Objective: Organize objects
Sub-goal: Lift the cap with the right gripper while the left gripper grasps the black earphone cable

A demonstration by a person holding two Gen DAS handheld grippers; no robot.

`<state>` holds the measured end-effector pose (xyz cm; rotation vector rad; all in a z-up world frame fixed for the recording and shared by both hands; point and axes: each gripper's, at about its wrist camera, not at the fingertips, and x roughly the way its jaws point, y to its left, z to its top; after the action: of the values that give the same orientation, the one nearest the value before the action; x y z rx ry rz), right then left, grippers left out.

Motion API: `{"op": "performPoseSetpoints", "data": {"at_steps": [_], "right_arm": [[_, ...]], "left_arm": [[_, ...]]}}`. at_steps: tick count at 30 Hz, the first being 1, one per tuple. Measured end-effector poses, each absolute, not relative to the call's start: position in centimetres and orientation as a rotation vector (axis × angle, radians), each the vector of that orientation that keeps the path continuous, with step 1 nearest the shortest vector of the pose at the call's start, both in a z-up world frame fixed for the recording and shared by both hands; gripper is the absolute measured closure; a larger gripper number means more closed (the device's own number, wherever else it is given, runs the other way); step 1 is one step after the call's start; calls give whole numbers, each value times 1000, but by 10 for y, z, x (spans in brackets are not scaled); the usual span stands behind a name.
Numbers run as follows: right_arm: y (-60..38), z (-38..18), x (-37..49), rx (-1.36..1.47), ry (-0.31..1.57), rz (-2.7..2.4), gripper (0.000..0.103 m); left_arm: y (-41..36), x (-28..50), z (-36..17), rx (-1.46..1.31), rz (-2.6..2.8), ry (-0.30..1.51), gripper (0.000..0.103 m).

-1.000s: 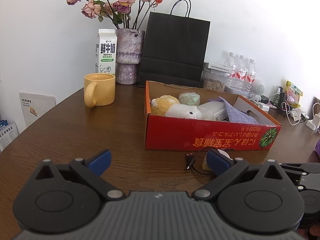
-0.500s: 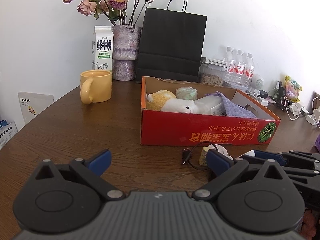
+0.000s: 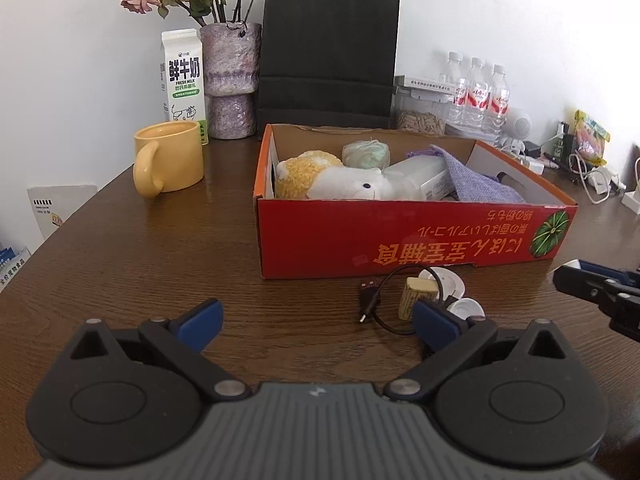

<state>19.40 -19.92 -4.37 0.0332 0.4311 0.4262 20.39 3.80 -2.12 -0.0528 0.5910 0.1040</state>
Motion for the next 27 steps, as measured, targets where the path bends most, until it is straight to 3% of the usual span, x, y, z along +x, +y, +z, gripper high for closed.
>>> {"op": "performPoseSetpoints", "data": {"at_steps": [3, 8, 13, 16, 17, 18, 19, 27], "right_arm": [[-202, -44, 194, 37, 430, 424, 76], [-201, -45, 195, 41, 432, 428, 76], [-201, -45, 195, 44, 434, 426, 76], [-202, -45, 195, 46, 432, 422, 76], [-202, -45, 195, 45, 432, 422, 76], [-202, -45, 195, 45, 432, 423, 76], [-202, -45, 195, 45, 432, 423, 76], [-202, -45, 195, 45, 434, 424, 76]], "left_arm": [[32, 219, -27, -13, 116, 620, 2], [26, 238, -36, 16, 126, 663, 20], [23, 248, -38, 20, 118, 670, 28], [21, 252, -39, 9, 100, 672, 45], [21, 252, -39, -3, 86, 670, 56], [20, 252, -38, -12, 65, 666, 80], [20, 251, -38, -17, 42, 661, 89], [17, 235, -30, -45, 21, 583, 90]]}}
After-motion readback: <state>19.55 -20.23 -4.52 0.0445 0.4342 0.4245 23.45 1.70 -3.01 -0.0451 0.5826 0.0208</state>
